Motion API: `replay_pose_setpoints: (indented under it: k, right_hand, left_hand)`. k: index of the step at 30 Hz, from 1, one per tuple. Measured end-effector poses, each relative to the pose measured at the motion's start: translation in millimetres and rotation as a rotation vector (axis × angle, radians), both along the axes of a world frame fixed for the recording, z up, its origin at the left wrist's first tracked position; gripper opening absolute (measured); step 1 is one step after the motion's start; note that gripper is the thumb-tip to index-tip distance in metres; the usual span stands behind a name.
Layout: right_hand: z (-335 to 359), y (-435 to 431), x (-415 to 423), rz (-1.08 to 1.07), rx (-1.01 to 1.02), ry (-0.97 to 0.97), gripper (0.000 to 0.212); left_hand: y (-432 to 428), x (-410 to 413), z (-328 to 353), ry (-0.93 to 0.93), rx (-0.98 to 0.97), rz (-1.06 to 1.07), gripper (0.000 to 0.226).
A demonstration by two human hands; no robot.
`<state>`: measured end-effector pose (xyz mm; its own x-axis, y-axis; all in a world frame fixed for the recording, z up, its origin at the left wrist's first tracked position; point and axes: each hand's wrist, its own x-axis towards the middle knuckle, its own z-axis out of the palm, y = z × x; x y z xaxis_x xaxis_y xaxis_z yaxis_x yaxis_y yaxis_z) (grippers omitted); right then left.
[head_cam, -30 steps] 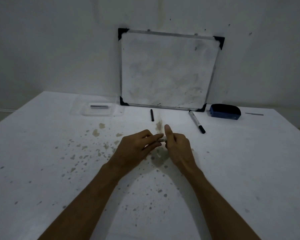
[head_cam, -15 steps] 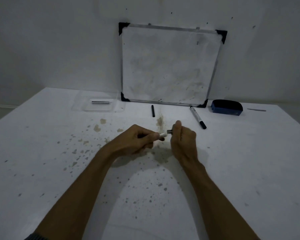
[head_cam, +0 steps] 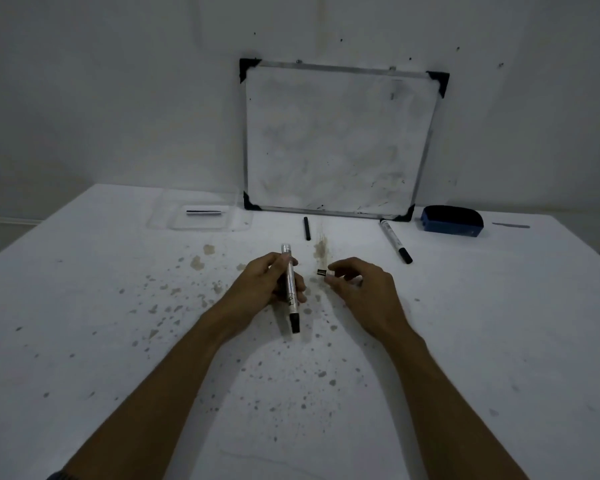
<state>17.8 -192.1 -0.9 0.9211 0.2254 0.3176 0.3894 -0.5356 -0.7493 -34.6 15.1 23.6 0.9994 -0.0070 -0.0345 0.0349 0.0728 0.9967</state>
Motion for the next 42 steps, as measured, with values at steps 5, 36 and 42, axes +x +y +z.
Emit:
replay_pose_setpoints:
  k: [5,36,42]
  right_hand:
    - [-4,2,2,-0.005,-0.130,-0.058,0.016]
    - [38,30,-31,-0.104,0.528,0.039,0.032]
    - [25,50,-42,-0.026,-0.003,-0.106,0.034]
  left_hand:
    - [-2,4,-1,-0.026,-0.041,0.036,0.031]
    - [-28,-5,1,0.417,-0.877,-0.088,0.069]
    - [-30,-2,-2,0.480,-0.850,-0.075,0.054]
